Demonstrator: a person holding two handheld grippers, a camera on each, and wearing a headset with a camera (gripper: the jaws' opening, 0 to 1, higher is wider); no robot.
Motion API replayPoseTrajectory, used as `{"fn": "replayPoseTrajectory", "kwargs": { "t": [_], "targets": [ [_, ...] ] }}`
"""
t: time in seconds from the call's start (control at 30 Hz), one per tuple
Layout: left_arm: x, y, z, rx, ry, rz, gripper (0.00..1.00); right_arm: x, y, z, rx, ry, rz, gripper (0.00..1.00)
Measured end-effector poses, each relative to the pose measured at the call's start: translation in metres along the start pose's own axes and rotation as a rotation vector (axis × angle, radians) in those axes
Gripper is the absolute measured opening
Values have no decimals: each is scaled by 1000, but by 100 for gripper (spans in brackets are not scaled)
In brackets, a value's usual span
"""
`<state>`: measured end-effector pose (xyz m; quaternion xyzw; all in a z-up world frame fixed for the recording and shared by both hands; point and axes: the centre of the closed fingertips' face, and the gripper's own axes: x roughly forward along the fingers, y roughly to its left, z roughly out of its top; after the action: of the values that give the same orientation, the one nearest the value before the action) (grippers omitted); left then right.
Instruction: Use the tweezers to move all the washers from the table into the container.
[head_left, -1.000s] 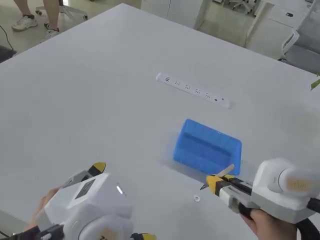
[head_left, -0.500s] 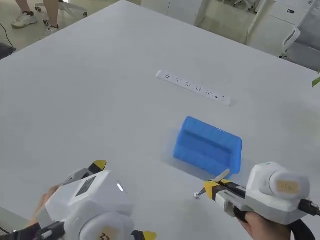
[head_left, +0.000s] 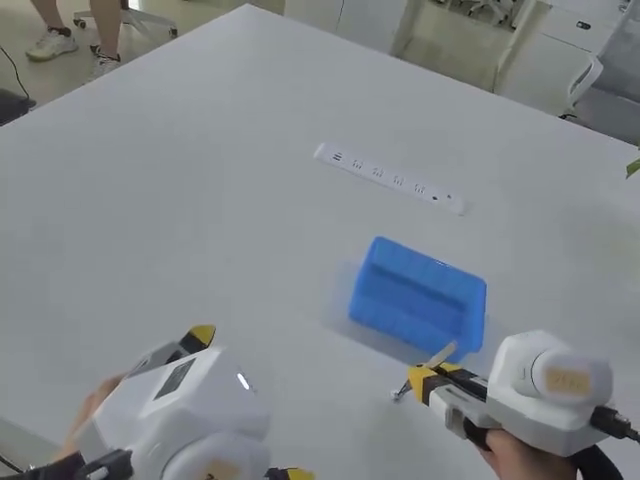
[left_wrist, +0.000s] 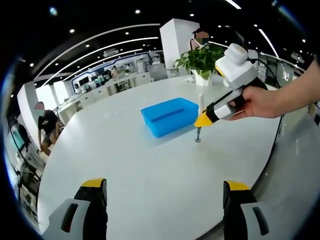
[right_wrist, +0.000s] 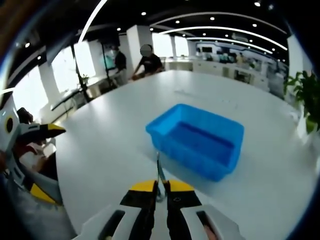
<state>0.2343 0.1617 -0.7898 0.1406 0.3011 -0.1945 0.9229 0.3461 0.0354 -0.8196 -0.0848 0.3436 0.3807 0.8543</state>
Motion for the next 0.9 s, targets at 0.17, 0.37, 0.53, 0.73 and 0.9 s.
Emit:
{"fn": "replayPoseTrajectory", "kwargs": {
  "t": [0.17, 0.37, 0.53, 0.73, 0.9],
  "targets": [
    [0, -1, -1, 8, 4, -3, 99, -4, 3, -2, -18, -3, -3, 3],
    [0, -1, -1, 9, 4, -4, 99, -4, 4, -2, -36, -3, -3, 3],
    [0, 0, 0, 5, 2, -2, 99, -2, 3, -2, -66, 14, -2, 2],
    [0, 1, 0, 0, 1, 2, 99, 0, 0, -1, -73, 30, 7, 2],
    [0, 1, 0, -4, -4, 0, 99, -2, 2, 2, -87, 33, 10, 2]
  ]
}}
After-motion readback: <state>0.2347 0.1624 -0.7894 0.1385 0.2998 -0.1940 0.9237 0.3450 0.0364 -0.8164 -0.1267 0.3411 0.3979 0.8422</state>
